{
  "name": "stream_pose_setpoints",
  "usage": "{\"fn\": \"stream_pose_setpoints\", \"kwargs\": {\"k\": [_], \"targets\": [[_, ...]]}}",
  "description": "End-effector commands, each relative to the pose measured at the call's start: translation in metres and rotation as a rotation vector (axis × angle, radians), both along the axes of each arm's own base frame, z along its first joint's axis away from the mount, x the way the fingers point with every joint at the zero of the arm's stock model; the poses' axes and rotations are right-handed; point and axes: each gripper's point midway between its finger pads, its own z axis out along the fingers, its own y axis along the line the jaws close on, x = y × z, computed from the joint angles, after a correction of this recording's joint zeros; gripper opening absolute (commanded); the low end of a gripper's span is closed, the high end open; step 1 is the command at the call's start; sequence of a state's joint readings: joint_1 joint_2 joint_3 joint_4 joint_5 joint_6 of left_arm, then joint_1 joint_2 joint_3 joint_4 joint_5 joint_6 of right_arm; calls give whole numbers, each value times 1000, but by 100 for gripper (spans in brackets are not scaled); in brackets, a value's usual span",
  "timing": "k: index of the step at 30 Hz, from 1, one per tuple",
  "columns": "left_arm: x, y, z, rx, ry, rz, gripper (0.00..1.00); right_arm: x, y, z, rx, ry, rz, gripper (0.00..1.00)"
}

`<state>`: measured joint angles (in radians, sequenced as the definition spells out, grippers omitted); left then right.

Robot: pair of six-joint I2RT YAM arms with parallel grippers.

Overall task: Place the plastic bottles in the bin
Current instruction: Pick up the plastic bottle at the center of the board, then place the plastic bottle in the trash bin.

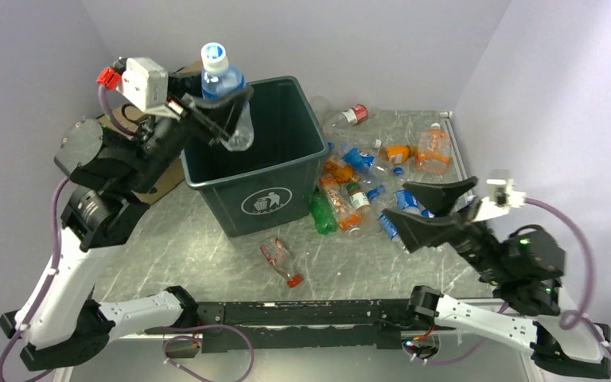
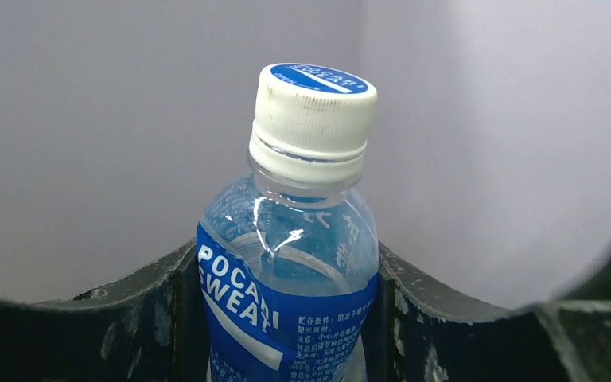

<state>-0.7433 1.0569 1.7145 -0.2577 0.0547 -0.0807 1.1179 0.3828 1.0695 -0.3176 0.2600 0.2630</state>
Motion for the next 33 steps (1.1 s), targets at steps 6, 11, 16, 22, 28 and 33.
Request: {"fn": "stream_pose_setpoints", "kwargs": {"k": [6,11,16,22,28,33], "targets": [[81,51,25,49,-124,558,0,39,20,-93,-95,240,-147,100],[120,62,10,84,-35,565,0,47,14,-130,-77,333,-213,100],[156,73,-11,15,115,454,0,51,10,-162,-41,431,-254,100],[194,83,-58,-4,313,407,0,55,21,-211,-64,522,-268,100],[198,60,-99,0,420,233,0,62,20,-246,-55,618,-340,100],[202,54,-136,12,509,201,27,68,17,-272,-53,679,-408,100]]}}
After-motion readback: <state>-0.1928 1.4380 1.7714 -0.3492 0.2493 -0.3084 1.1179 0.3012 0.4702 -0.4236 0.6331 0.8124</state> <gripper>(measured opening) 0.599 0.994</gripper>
